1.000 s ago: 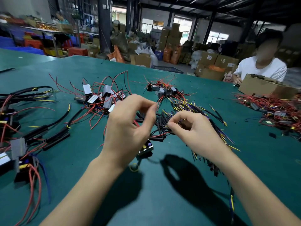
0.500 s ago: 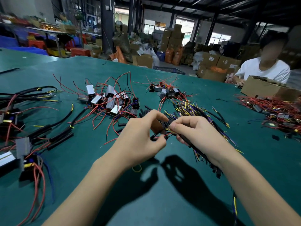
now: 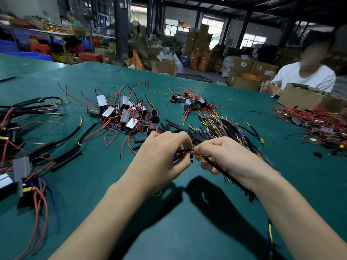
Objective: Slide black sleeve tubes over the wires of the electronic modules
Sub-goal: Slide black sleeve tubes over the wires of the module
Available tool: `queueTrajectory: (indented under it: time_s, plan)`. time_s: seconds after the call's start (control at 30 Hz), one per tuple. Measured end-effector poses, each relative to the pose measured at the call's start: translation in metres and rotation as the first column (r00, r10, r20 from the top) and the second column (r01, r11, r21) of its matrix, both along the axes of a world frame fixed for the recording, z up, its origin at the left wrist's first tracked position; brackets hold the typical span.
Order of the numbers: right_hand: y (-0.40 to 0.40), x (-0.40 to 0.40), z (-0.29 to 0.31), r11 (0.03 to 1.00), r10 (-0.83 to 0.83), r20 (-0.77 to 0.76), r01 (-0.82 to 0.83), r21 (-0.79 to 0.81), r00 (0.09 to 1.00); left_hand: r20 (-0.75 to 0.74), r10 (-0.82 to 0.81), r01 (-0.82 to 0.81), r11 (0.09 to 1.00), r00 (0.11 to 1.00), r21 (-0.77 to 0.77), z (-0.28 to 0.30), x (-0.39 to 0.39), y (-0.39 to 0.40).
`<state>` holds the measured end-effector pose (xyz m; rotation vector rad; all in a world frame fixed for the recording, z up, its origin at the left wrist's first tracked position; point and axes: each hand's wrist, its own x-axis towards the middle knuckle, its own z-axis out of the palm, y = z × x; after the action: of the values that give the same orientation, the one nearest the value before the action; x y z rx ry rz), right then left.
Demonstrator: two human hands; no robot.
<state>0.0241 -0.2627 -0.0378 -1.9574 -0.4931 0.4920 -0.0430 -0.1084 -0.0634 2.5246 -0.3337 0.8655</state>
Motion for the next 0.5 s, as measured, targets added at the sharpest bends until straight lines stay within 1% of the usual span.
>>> queueTrajectory:
  time_s: [0.17,0.27,0.37,0.5]
  plan:
    - [-0.0003,0.0008,0.0003,1.000,0.013,0.005,-0.013,-0.023,1.000,0.025,0.014,-0.015,0.998,1.000,0.061,0.0010,-0.0017,0.0014]
    - [-0.0010,0.0004,0.0009,1.000,0.015,0.021,-0.015,-0.002,1.000,0.028,0.016,-0.018,0.998,0.999,0.054,0.0011,-0.0022,0.0016]
    - [-0.0016,-0.0003,0.0010,1.000,0.021,0.061,-0.021,0.001,0.998,0.026,0.022,-0.022,1.000,0.999,0.009,0.0006,-0.0018,0.0009]
    - [-0.0015,-0.0016,0.0016,0.999,0.032,0.110,-0.035,0.032,0.993,-0.009,0.020,-0.021,0.991,1.000,-0.129,-0.0011,-0.0007,-0.0008]
